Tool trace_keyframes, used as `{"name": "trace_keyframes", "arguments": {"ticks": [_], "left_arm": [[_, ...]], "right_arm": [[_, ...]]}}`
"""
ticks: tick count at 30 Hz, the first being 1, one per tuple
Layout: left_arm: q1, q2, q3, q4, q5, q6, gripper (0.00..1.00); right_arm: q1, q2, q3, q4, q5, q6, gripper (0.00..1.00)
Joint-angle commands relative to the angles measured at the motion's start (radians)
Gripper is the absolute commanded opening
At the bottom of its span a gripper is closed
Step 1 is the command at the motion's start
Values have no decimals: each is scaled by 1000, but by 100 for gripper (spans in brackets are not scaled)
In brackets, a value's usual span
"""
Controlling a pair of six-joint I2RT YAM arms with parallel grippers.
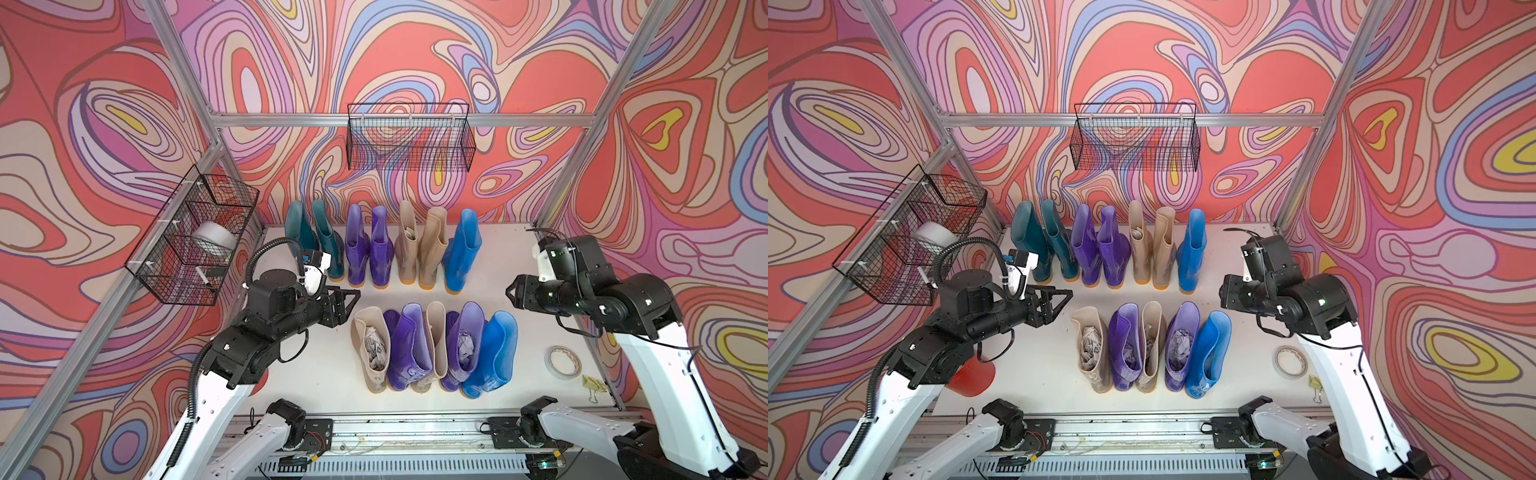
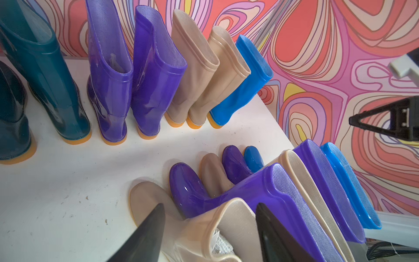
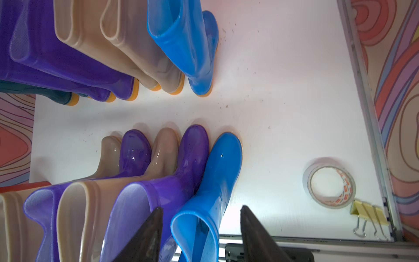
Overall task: Match and arrange rain boots in pairs
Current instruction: Pick up the rain boot at the center of the board.
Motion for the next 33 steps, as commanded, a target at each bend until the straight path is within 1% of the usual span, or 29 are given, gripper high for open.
{"name": "trace_keyframes", "arguments": {"ticks": [1, 8, 12, 20, 22, 28, 30, 33], "left_arm": [[-6, -9, 30, 29, 6, 8, 65], [-5, -20, 27, 18, -10, -6, 65], [-5, -21, 25, 10, -18, -4, 65], [-5, -3, 22, 21, -9, -3, 65], [-5, -5, 24, 19, -9, -3, 65], [-5, -13, 25, 12, -18, 0, 65], [-5, -11, 28, 9, -18, 1, 65], [-6, -9, 35, 2, -16, 1, 65]], "right_arm": [[7, -36, -40, -49, -51, 57, 60], [5, -90, -172, -20, -172, 99, 62], [7, -119, -210, -10, -204, 119, 63], [7, -145, -297, 33, -278, 116, 62], [7, -143, -317, 36, -277, 112, 62], [12, -131, -342, 48, -249, 111, 56], [14, -123, -350, 57, -241, 113, 49], [20, -110, -374, 81, -240, 112, 43]]}}
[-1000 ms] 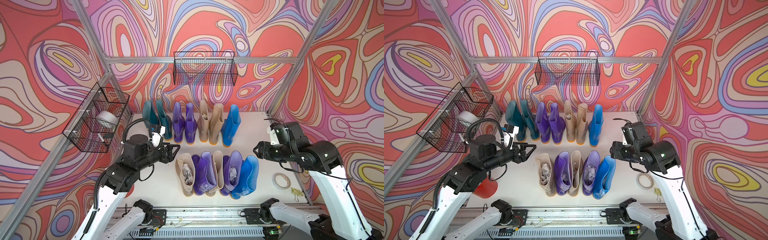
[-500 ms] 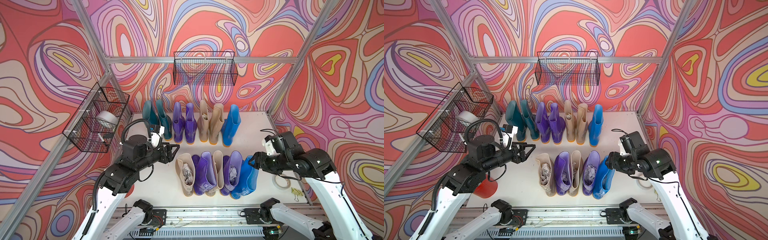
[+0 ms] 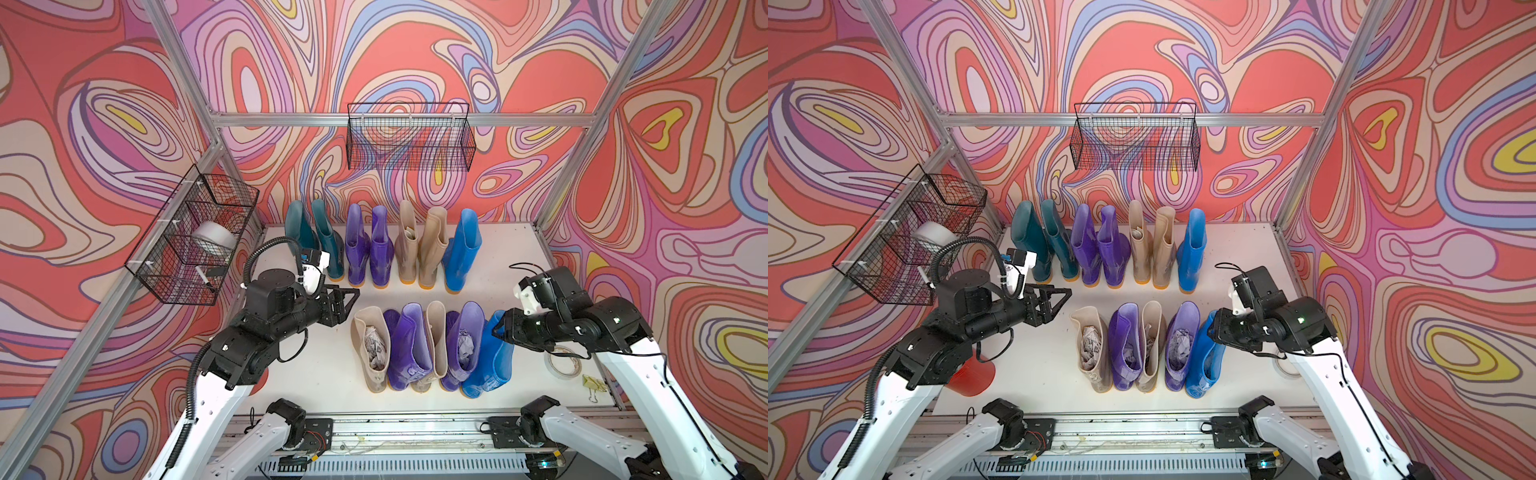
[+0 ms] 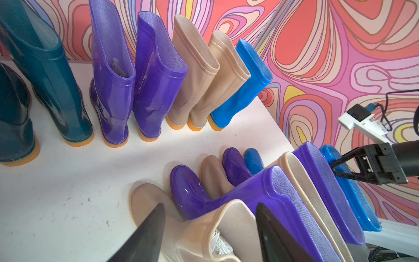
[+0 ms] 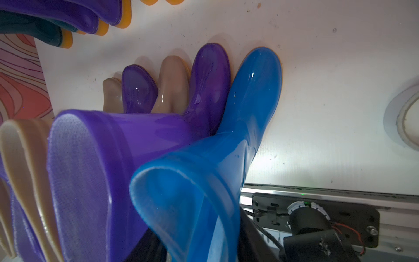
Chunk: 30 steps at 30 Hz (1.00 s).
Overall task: Match and arrange rain boots in pairs
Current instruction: Pick up the rain boot at the center of the board.
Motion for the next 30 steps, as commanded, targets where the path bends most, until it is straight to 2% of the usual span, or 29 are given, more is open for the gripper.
{"name": "trace_keyframes", "arguments": {"ticks": [1, 6, 7, 9, 10, 16, 30], "left_arm": [[-5, -3, 33, -1, -9, 3, 65], [-5, -9, 38, -13, -18, 10, 65], [-6, -9, 38, -15, -20, 11, 65], [-5, -11, 37, -16, -21, 13, 65], [-5, -9, 36, -16, -23, 13, 65], [-5, -3, 39, -17, -23, 18, 65], [-6, -21, 46, -45, -43, 27, 65]], "right_arm": [[15, 17, -33, 45, 11, 1, 42], [39, 47, -42, 67, 32, 3, 34], [41, 51, -40, 68, 37, 1, 31], [43, 60, -34, 70, 44, -1, 16], [43, 61, -31, 73, 48, -3, 13], [42, 64, 23, 69, 103, -13, 0], [42, 193, 328, -18, 347, -110, 0]]}}
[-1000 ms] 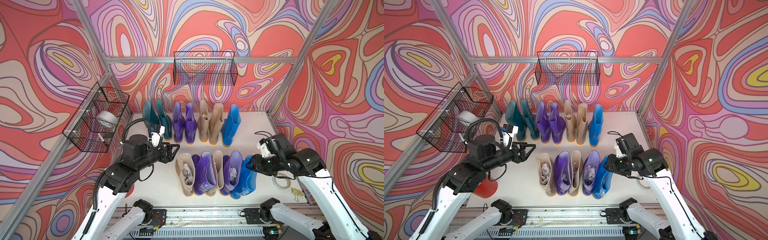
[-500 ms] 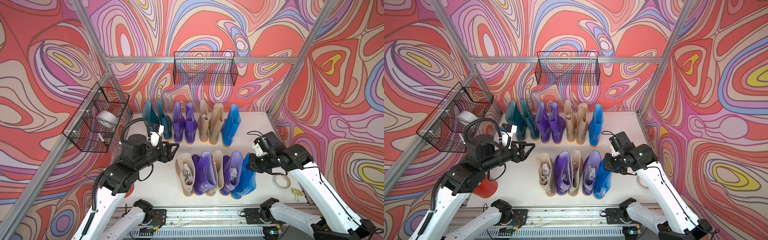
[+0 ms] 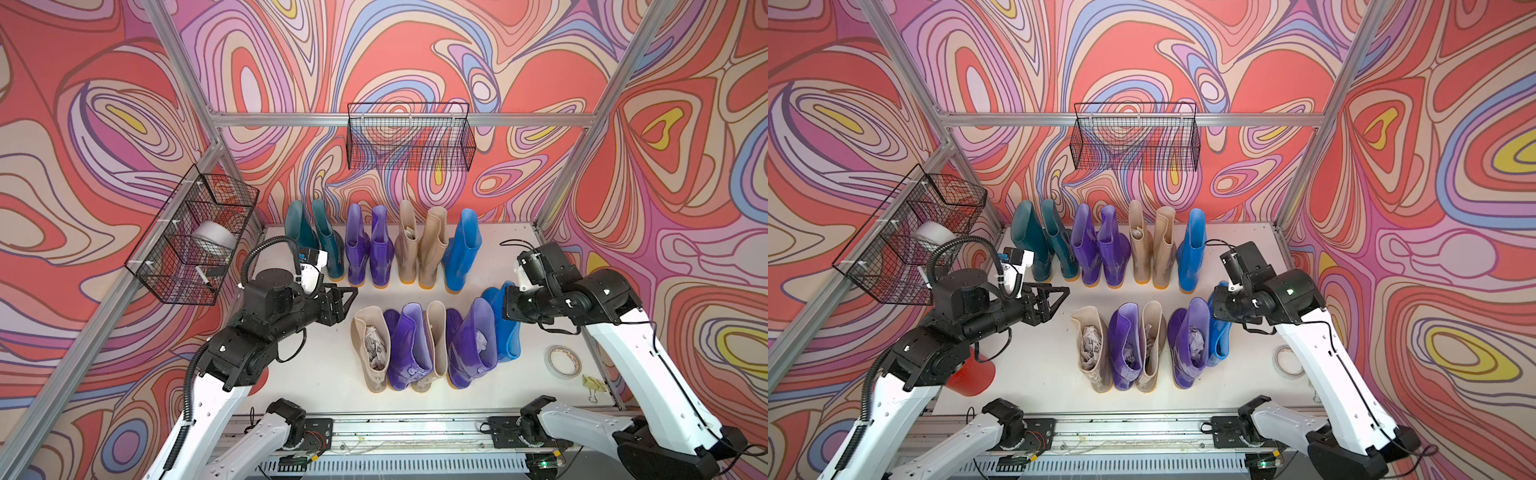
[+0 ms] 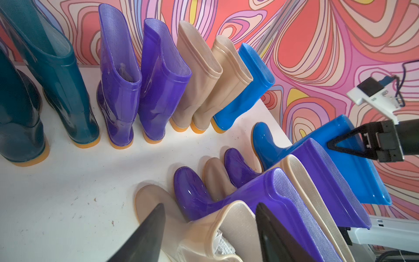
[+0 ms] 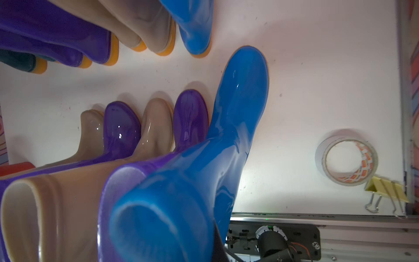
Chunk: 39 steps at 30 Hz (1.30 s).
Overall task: Match and arrange rain boots in pairs
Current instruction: Pick up the rain boot at the center of the board, then pair a pair of rain boots at the center of the board.
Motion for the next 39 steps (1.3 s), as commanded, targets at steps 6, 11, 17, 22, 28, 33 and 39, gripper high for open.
{"name": "trace_keyframes", "arguments": {"ticks": [6, 11, 17, 22, 28, 33, 39], "left_arm": [[-5, -27, 25, -34, -26, 24, 66], [-6, -23, 28, -35, -20, 24, 66], [-5, -37, 29, -51, -31, 28, 66], [-5, -41, 34, -59, -40, 27, 65], [-5, -50, 32, -63, -50, 19, 66], [-5, -59, 10, -49, -65, 23, 66], [-6, -44, 3, -40, -70, 21, 66]], "right_arm": [[-1, 50, 150, 19, 173, -73, 0], [-81, 94, 172, 60, 164, -147, 0], [-228, 141, 165, 149, 55, -263, 0], [-297, 212, 201, 198, -2, -327, 0], [-361, 307, 287, 228, -70, -401, 0], [-379, 384, 338, 261, -99, -437, 0], [-388, 465, 364, 339, -107, -455, 0]]}}
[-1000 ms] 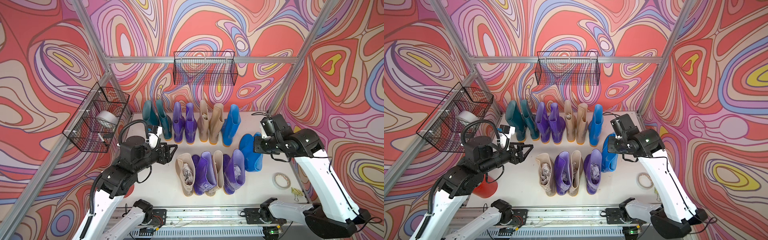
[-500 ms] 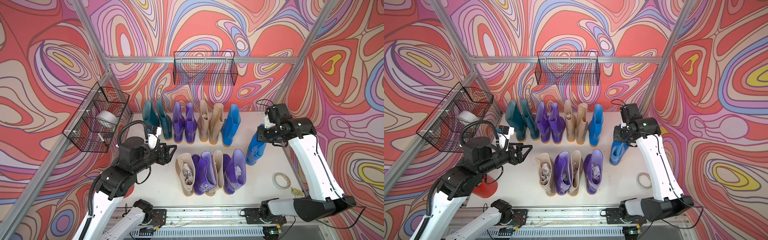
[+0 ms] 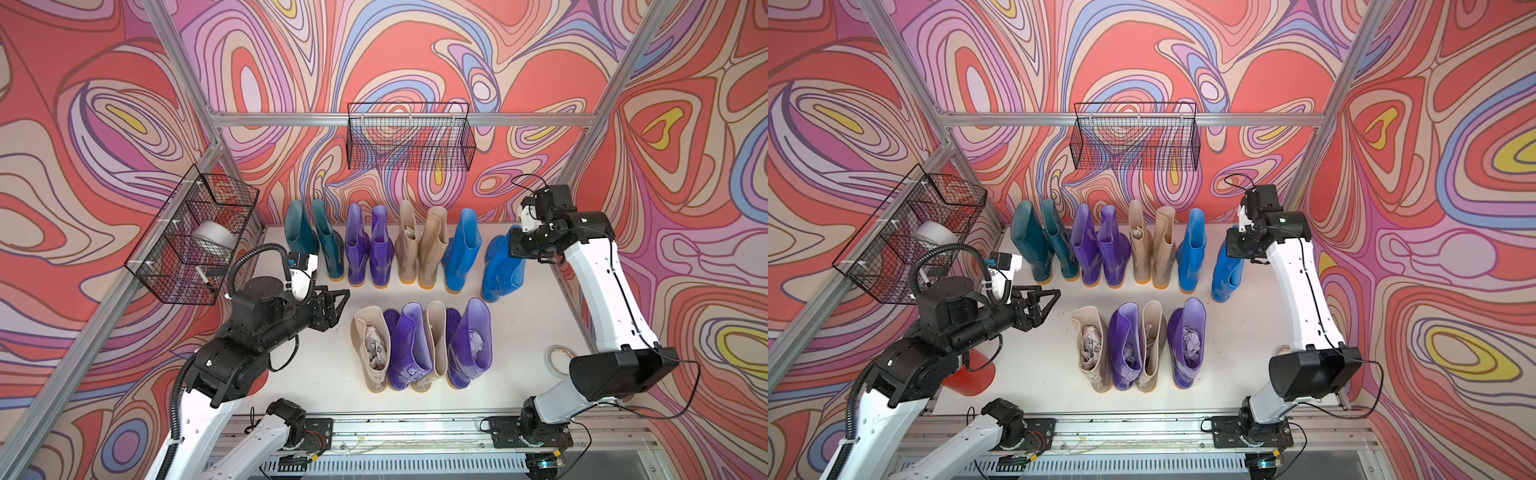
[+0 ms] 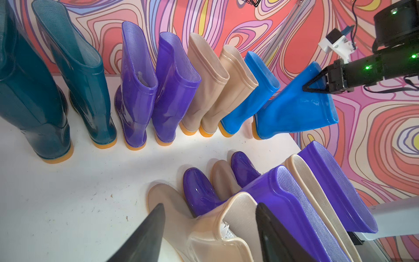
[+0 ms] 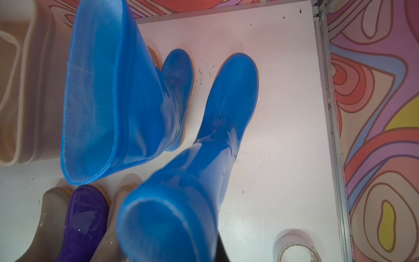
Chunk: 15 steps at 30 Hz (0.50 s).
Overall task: Match and arrange rain boots in pairs
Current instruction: Pair a pair of rain boots at the center of the board.
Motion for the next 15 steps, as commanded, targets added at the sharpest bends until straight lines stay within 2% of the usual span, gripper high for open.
{"name": "trace_keyframes", "arguments": {"ticks": [1, 15], "left_arm": [[-6, 12, -6, 1, -4, -2, 65], [-5, -21, -14, -22, -31, -31, 65]], "right_arm": [[-11, 37, 67, 116, -16, -31, 0], [-14, 290, 270, 144, -54, -81, 0]]}}
